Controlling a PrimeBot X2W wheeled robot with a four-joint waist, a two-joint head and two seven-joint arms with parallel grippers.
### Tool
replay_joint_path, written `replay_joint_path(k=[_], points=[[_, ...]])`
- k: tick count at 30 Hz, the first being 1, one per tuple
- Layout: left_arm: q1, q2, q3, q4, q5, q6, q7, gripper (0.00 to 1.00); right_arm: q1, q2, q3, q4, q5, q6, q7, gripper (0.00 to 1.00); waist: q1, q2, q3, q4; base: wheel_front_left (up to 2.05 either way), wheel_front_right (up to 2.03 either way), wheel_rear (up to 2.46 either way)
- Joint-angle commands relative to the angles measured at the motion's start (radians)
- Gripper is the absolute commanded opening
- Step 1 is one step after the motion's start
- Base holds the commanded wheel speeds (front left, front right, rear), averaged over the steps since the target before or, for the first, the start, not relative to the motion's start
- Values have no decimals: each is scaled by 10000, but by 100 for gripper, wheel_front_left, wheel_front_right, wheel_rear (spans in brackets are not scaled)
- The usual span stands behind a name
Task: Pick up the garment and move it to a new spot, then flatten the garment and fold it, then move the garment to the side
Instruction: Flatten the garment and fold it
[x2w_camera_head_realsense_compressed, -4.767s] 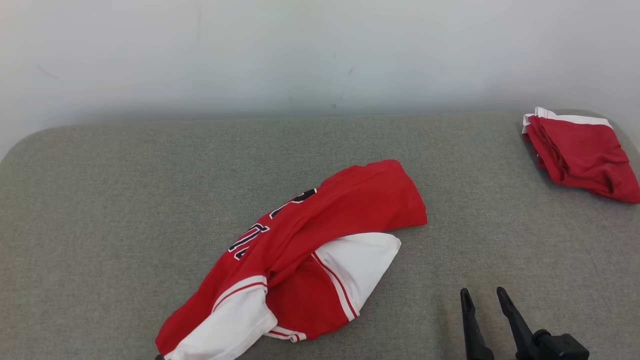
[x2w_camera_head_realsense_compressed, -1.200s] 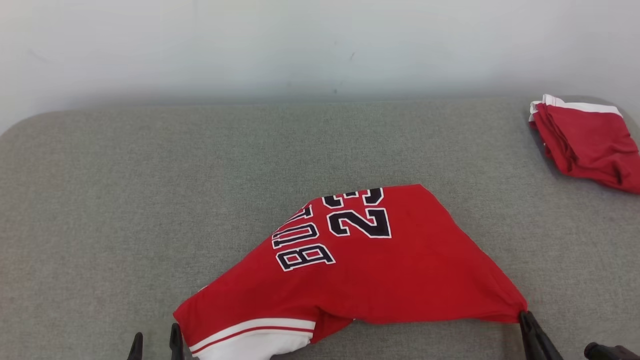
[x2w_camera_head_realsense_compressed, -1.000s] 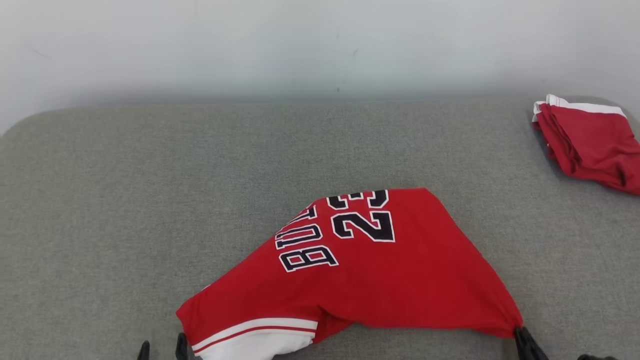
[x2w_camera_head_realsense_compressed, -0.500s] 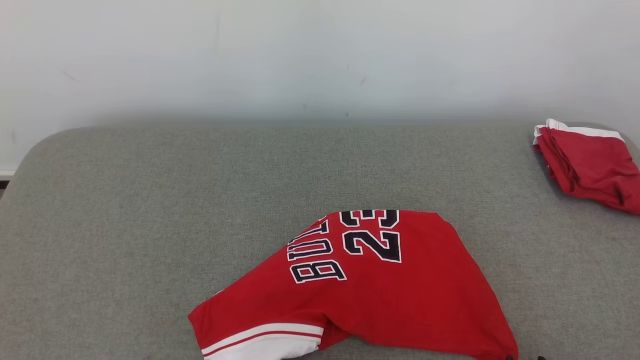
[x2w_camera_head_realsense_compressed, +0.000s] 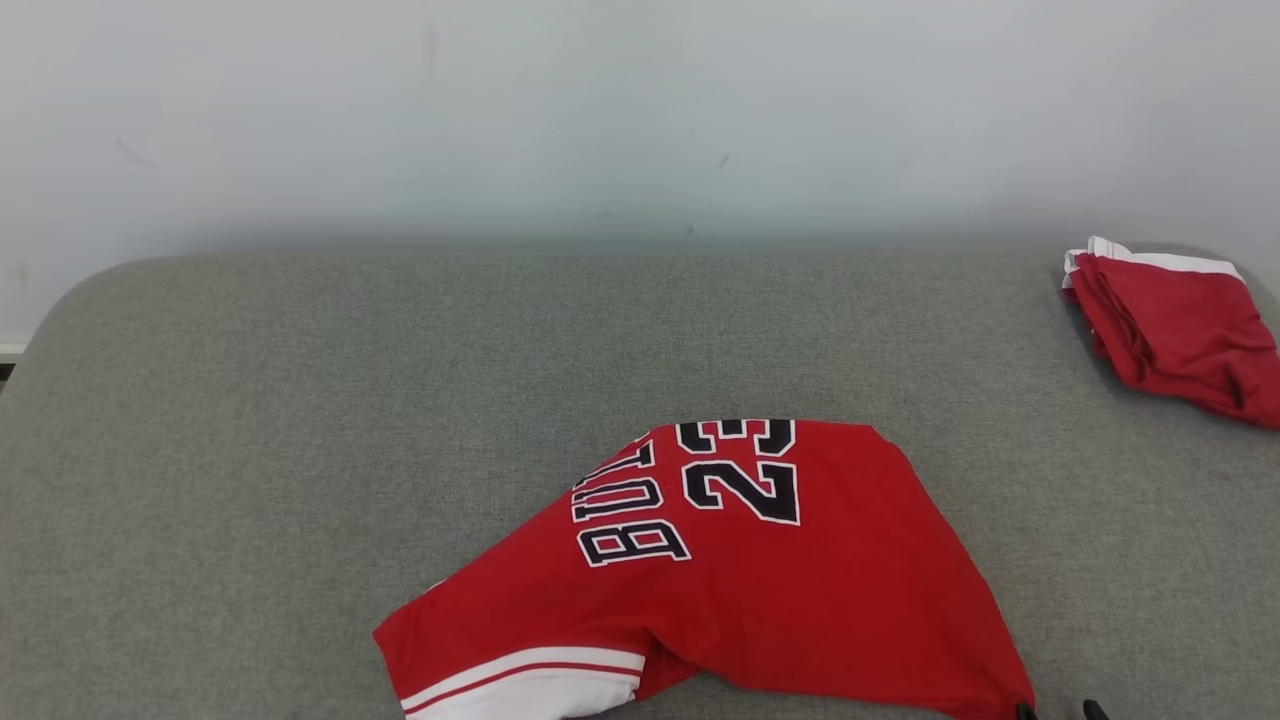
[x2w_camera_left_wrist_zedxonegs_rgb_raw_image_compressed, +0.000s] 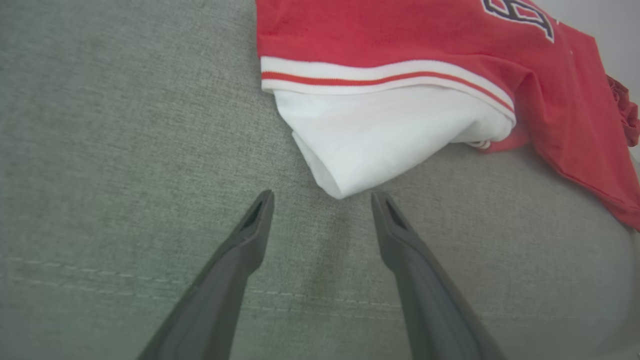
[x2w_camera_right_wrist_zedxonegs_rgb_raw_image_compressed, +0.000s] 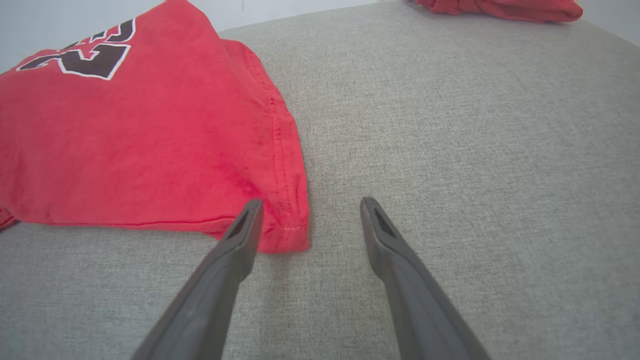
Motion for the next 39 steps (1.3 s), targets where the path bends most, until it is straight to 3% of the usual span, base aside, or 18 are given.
replay_joint_path(k=[1,17,18,19,20,21,22,31,39], points=[[-191,43,-21,146,-110,-13,-23,100,-120,-32,66,97,-55,-30,34,100,0,0,7,9,0,0,0],[-1216,341,-950,928,-522,-15,-23,100,-847,-23,720,1454,298,-30,-57,100,0,0,50,108,0,0,0],[-1263,332,-978,951,-569,-15,-23,100,-931,-7,776,1554,302,-29,-87,89,0,0,55,94,0,0,0],[-1302,306,-990,980,-649,-15,-23,100,-1044,18,832,1670,318,-30,-105,49,0,0,65,83,0,0,0],[-1329,291,-990,1011,-689,-15,-23,94,-1138,40,906,1805,353,-30,-102,38,0,0,62,74,0,0,0],[-1366,284,-1054,1035,-733,-15,-23,25,-1230,38,1007,1945,346,-29,-114,0,0,0,61,74,0,0,0],[-1406,292,-1123,1038,-760,-15,-23,0,-1316,7,1089,2061,319,-30,-155,0,0,0,43,90,0,0,0],[-854,565,-941,154,-1047,-15,-23,0,-822,-380,1011,1861,532,-30,-449,0,0,0,-220,231,0,0,0],[-220,1290,-783,-1780,-854,-16,-23,0,-15,-746,1020,-223,592,-30,-387,0,0,0,-249,49,0,0,0]])
